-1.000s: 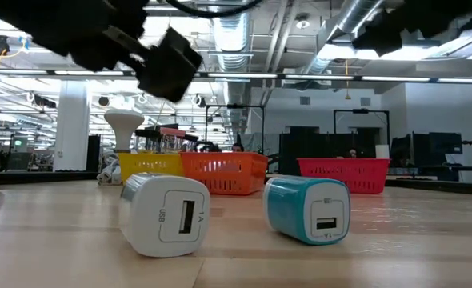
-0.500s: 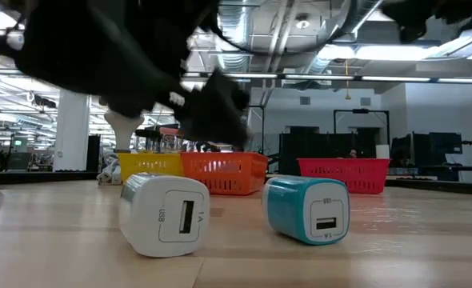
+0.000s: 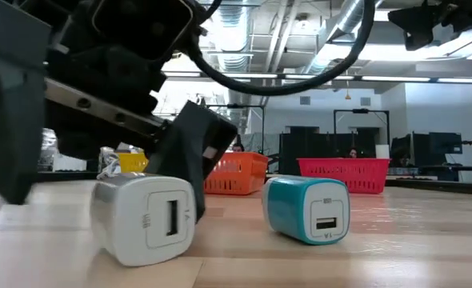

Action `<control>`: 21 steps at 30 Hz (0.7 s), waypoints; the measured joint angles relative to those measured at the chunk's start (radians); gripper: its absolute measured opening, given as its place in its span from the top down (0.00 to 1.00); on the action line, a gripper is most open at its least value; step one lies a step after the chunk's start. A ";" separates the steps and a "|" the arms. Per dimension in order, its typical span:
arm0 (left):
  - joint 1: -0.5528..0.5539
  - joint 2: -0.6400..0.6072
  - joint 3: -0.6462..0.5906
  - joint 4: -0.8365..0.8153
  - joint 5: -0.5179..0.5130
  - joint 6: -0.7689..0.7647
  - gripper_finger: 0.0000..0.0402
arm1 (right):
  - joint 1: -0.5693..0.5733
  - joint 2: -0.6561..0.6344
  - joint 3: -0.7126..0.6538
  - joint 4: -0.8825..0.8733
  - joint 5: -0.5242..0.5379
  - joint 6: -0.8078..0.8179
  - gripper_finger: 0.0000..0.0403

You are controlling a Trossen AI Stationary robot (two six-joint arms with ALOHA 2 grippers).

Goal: Pick & Place Office items
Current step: Put the white charger adapter into the orange bin

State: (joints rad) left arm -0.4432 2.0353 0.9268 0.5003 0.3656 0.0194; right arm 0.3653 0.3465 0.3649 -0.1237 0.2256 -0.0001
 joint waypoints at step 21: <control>0.062 -0.006 -0.002 -0.005 -0.008 -0.054 0.68 | 0.000 0.001 0.000 -0.003 0.000 0.003 0.40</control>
State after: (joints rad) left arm -0.3811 2.0290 0.9251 0.4948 0.3581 -0.0349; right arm 0.3653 0.3477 0.3649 -0.1271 0.2256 0.0026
